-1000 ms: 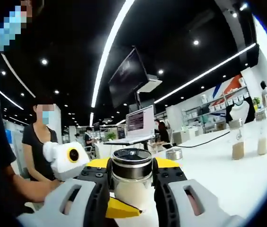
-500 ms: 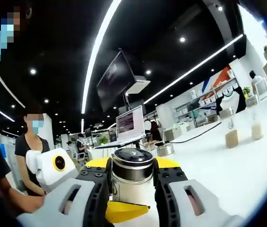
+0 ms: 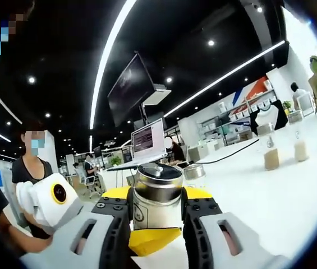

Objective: Rotate the seasoning bottle until the label or dispensing opening points toward the visible target arrow and the bottle remains upright within the marked orientation range

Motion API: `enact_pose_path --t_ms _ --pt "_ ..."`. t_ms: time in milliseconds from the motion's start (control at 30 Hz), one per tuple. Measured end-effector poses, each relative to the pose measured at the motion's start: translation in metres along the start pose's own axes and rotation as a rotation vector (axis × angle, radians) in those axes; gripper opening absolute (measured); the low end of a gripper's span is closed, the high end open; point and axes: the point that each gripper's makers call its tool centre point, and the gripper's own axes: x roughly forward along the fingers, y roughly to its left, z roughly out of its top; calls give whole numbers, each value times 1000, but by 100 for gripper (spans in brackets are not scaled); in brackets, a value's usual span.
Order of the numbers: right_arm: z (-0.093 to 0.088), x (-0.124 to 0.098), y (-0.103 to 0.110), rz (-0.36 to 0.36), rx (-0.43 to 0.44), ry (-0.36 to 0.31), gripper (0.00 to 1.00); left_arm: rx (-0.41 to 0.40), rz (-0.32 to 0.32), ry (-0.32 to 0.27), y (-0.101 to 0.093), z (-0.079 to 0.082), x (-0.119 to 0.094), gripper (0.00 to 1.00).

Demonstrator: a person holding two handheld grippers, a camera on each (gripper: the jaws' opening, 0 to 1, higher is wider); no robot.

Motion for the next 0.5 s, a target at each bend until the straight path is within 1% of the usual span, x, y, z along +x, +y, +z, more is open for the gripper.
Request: enact_pose_path --t_ms 33,67,133,167,233,333,433,467,500 --pt "0 0 0 -6 -8 0 32 -8 -7 0 -1 -1 1 37" --pt "-2 0 -1 -13 -27 5 32 -35 -17 7 -1 -3 2 37" --pt "-5 0 -1 -25 -70 36 31 -27 -32 28 -1 -8 5 37" --pt "-5 1 0 -23 -77 35 31 -23 -35 30 -2 -8 5 37" --pt "-6 1 -2 -20 -105 58 31 -47 -84 54 -6 -11 5 37" --pt "-4 1 -6 -15 -109 67 30 -72 -119 71 -6 -13 5 37" --pt "-1 3 -12 -40 -167 66 30 -55 -124 88 -6 -18 5 36" --pt "2 4 -17 -57 -197 73 30 -58 -137 103 -6 -22 5 36" --pt "3 6 -20 -59 -199 74 30 -90 -147 119 -8 -26 5 37"
